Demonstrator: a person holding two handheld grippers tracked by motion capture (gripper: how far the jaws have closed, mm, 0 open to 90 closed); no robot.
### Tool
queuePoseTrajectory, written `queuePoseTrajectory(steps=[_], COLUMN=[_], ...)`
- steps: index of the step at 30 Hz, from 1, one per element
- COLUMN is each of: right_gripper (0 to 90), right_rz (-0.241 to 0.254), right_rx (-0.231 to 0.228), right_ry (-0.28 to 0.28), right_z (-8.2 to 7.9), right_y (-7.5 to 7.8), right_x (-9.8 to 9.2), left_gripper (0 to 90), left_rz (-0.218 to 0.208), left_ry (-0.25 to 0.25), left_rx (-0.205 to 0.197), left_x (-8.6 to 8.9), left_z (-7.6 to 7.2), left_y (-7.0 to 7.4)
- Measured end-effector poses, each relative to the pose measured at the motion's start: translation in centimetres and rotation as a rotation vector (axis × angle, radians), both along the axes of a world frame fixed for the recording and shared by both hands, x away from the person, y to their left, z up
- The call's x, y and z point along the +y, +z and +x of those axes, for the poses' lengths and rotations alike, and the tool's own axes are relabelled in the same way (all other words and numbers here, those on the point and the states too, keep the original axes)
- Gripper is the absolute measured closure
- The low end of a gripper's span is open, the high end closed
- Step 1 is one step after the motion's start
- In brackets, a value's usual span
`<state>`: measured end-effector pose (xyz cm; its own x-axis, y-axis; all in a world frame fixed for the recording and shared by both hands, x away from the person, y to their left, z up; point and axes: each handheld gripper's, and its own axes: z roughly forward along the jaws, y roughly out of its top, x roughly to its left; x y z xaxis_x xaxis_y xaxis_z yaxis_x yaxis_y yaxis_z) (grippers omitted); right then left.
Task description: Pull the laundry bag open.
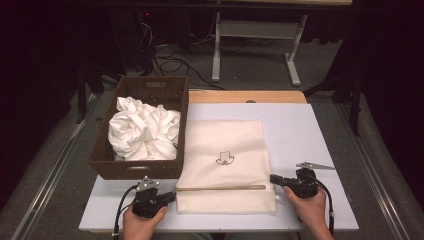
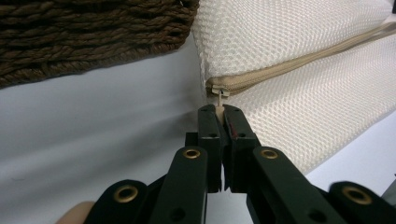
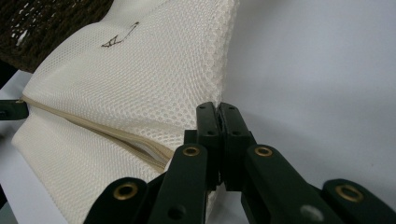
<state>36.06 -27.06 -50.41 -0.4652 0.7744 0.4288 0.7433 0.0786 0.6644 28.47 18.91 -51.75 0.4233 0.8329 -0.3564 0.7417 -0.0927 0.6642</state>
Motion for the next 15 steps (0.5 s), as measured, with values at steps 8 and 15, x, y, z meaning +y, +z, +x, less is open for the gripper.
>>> queuePoseTrajectory(steps=[8,15], right_gripper=[57.6,7.5], right_rz=[-0.014,-0.085], right_rx=[-0.055,-0.136], right_ry=[0.031,0.004], right_z=[-0.2,-0.4], right_y=[-0.4,1.1], right_x=[0.2,0.5], left_gripper=[49.4,0.2], left_rz=[0.006,-0.024], left_ry=[0.005,0.008], left_rx=[-0.064,-0.145], left_x=[0.1,0.8], left_z=[-0.4,-1.0], left_y=[0.2,1.7])
